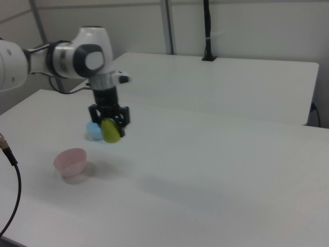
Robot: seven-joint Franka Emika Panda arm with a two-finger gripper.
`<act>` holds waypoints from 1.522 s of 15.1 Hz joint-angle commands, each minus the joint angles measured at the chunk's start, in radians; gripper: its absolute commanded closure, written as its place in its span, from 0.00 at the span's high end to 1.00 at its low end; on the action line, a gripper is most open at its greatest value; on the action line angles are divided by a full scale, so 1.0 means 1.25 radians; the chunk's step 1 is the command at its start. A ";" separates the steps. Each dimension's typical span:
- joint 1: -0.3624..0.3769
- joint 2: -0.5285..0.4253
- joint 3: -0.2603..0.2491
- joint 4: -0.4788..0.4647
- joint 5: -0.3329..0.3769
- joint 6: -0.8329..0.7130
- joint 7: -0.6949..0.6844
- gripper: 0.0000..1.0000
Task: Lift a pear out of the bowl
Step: 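Lift the green pear up out of the pink bowl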
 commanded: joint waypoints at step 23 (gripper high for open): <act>-0.051 -0.080 0.003 -0.019 -0.018 0.030 0.114 1.00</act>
